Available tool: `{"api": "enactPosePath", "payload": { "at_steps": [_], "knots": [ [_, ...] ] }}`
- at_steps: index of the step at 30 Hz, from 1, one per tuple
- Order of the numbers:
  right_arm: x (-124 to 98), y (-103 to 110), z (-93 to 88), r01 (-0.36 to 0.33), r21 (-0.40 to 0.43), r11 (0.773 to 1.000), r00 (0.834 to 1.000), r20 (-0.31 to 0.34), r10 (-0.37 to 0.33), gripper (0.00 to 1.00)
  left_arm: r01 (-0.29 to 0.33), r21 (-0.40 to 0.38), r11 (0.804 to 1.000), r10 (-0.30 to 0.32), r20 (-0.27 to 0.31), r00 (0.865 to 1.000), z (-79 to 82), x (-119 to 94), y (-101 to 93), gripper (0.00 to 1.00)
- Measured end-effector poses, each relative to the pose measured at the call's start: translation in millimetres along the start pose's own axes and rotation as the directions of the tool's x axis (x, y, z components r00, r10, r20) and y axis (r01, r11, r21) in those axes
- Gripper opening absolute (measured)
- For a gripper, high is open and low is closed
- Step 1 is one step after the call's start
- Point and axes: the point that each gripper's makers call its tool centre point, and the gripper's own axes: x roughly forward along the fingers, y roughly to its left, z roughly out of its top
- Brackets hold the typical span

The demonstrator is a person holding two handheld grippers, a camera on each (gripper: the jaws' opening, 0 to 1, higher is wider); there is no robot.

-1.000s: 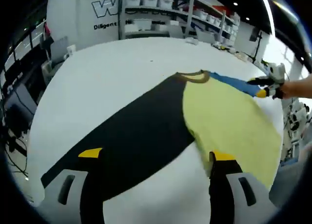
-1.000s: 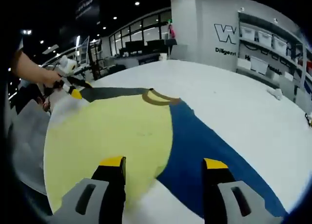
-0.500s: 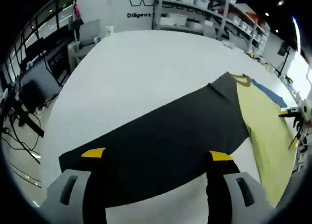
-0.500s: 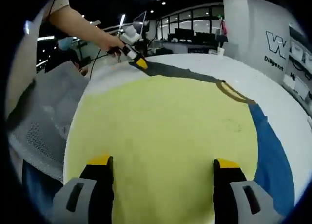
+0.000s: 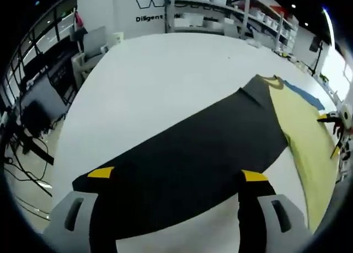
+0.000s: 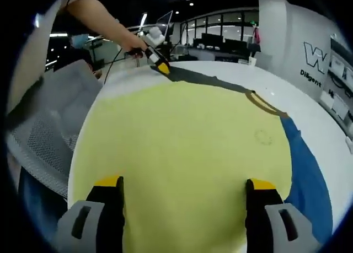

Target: Fold the garment on the visible template until the final outline fits inside the template.

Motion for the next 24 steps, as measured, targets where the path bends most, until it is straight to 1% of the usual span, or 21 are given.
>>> {"api": "enactPosePath", "payload": {
  "at_steps": [1,2,3,4,6,7,9,11,13,14,16,18,19,20,21,22,23,24],
  "knots": [
    [-1,0,-0.1,0.002,0.004,1.000,1.000,-0.013,-0.002,0.89,0.004,-0.004,1.000,-0.005,-0.007,1.000,0.2,-1,-0.3,0.88],
    [-3,0,0.4,0.009,0.010,1.000,1.000,-0.022,-0.008,0.87,0.006,-0.004,1.000,-0.006,0.001,1.000,2.4,-5,-3.3,0.88],
    [-7,0,3.2,0.019,0.011,1.000,1.000,-0.006,-0.019,0.86,0.010,0.022,1.000,-0.011,0.030,0.999,8.5,-9,-8.3,0.88],
    [-9,0,3.3,0.023,0.023,0.999,1.000,-0.003,-0.023,0.87,0.016,0.031,0.999,-0.017,0.033,0.999,9.6,-11,-12.2,0.87],
    [-16,0,1.3,0.035,0.040,0.999,0.999,0.004,-0.036,0.86,0.024,0.072,0.997,-0.029,0.060,0.998,15.4,-19,-22.8,0.87],
    [-18,0,0.2,0.038,0.041,0.998,0.999,0.002,-0.038,0.86,0.033,0.071,0.997,-0.037,0.062,0.997,16.1,-21,-27.3,0.87],
    [-23,3,-1.5,0.044,0.042,0.998,0.999,0.003,-0.044,0.86,0.055,0.081,0.995,-0.063,0.090,0.994,21.0,-28,-43.3,0.87],
    [-26,9,-3.6,0.043,0.041,0.998,0.999,-0.002,-0.043,0.86,0.096,0.104,0.990,-0.107,0.108,0.988,23.7,-34,-66.2,0.86],
    [-28,15,-6.8,0.043,0.034,0.998,0.999,-0.006,-0.043,0.86,0.140,0.146,0.979,-0.159,0.130,0.979,27.0,-39,-94.3,0.86],
    [-30,18,-9.3,0.044,0.033,0.998,0.999,-0.009,-0.044,0.86,0.160,0.166,0.973,-0.183,0.138,0.973,26.6,-38,-102.3,0.86],
    [-31,23,-12.1,0.047,0.032,0.998,0.999,-0.011,-0.046,0.87,0.215,0.197,0.957,-0.247,0.155,0.957,25.7,-41,-133.8,0.87],
    [-31,27,-14.0,0.051,0.026,0.998,0.999,-0.011,-0.050,0.88,0.264,0.241,0.934,-0.306,0.154,0.940,21.2,-45,-163.9,0.88],
    [-31,30,-15.0,0.052,0.024,0.998,0.999,-0.010,-0.052,0.88,0.297,0.280,0.913,-0.346,0.143,0.927,15.7,-47,-183.8,0.88],
    [-30,32,-15.7,0.055,0.022,0.998,0.998,-0.010,-0.055,0.89,0.314,0.308,0.898,-0.367,0.131,0.921,10.7,-48,-199.1,0.88],
    [-30,35,-15.6,0.057,0.019,0.998,0.998,-0.005,-0.057,0.89,0.333,0.339,0.880,-0.393,0.126,0.911,5.4,-50,-219.4,0.88],
    [-29,36,-16.4,0.066,0.011,0.998,0.998,-0.009,-0.066,0.89,0.352,0.352,0.868,-0.414,0.121,0.902,1.2,-50,-233.8,0.87],
    [-28,38,-18.3,0.065,0.012,0.998,0.998,-0.012,-0.065,0.89,0.389,0.371,0.843,-0.451,0.095,0.887,-8.5,-51,-256.3,0.88],
    [-27,41,-20.2,0.062,0.018,0.998,0.998,-0.013,-0.062,0.90,0.391,0.403,0.828,-0.457,0.080,0.886,-14.2,-49,-266.3,0.89]
  ]
}}
